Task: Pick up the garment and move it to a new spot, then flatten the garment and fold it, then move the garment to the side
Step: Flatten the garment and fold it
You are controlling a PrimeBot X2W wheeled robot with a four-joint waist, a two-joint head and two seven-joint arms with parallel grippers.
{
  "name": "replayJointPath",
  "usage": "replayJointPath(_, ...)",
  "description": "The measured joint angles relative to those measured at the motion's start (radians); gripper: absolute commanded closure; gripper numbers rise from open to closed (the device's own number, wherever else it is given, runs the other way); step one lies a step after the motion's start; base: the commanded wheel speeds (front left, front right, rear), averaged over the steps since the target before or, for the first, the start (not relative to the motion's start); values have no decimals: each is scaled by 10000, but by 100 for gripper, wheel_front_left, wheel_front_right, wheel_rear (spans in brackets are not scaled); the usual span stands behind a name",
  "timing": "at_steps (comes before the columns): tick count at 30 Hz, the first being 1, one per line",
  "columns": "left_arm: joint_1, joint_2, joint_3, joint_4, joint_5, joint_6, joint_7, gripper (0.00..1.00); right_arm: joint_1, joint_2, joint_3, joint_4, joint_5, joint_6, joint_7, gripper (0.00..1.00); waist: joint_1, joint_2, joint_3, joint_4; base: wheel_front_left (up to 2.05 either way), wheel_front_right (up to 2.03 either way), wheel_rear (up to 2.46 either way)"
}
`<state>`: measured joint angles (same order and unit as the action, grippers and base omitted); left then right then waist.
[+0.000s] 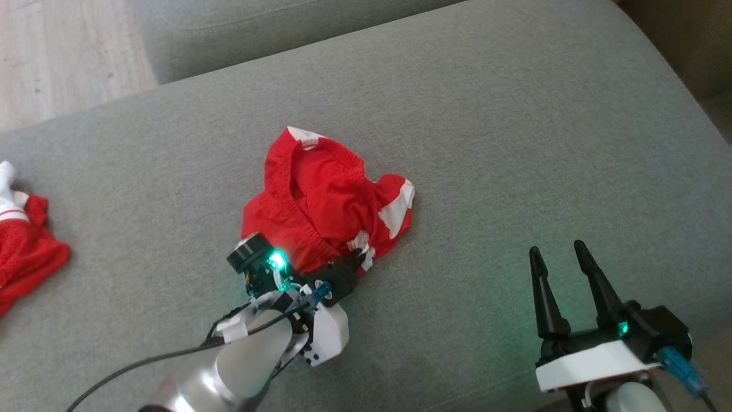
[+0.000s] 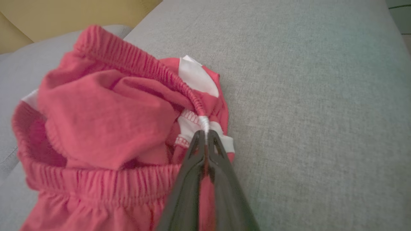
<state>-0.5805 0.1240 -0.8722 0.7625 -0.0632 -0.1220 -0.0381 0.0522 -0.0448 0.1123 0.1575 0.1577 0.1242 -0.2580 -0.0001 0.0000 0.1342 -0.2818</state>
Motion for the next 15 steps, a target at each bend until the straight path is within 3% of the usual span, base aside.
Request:
replayJointPath(6,-564,-161,-13,-313,-291,-12,-740,100,-3,-2,-84,-2,176,0,0,0,1,0,24,38,0,0,0)
replayJointPath(11,-1949,-608,222,-1340,-1651,-33,-1193,100,-5,0,-50,-6,184,0,0,0,1,0,-57,317,0,0,0)
replayJointPath(15,-3357,-610,483,-2061,-2681,-104,-1220,100,-8,0,-38,-17,182,0,0,0,1,0,-109,483,0,0,0)
